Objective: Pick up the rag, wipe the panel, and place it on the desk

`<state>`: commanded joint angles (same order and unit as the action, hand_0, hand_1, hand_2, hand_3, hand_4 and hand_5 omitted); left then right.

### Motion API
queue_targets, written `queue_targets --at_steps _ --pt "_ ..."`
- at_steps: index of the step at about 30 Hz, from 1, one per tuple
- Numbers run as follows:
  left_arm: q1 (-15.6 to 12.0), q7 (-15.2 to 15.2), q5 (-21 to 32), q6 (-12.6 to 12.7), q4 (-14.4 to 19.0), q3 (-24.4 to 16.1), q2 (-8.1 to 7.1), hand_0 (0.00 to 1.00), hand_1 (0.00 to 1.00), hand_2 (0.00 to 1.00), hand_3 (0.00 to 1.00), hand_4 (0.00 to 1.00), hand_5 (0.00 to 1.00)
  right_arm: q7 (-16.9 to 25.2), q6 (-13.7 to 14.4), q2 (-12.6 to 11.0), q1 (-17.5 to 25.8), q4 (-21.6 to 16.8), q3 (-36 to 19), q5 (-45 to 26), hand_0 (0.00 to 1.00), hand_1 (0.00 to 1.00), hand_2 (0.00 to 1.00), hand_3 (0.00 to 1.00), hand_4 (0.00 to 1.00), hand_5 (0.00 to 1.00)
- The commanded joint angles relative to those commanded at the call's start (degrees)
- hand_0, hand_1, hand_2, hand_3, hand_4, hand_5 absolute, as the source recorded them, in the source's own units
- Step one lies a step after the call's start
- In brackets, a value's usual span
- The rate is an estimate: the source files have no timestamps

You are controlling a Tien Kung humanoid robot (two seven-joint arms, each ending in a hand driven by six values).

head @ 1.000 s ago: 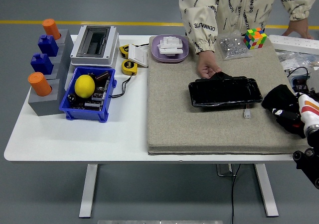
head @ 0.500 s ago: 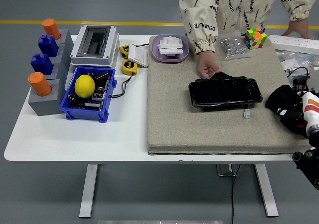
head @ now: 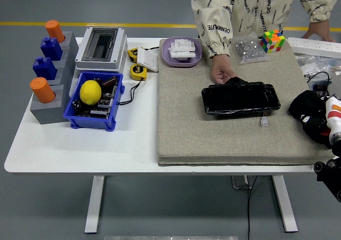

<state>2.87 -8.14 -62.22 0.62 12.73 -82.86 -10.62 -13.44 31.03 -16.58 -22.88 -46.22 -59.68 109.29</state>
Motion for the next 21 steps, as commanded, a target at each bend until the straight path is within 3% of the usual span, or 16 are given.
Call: queue_targets --at_steps 21 --pt "0.3 0.0 -0.5 0.1 0.1 -0.7 -0.18 0.609 0.641 0.655 0.561 0.627 0.438 -2.4 0.8 -0.5 -2.6 -8.8 1.9 1.1 0.300 0.425 0.453 0.486 0.912 0.112"
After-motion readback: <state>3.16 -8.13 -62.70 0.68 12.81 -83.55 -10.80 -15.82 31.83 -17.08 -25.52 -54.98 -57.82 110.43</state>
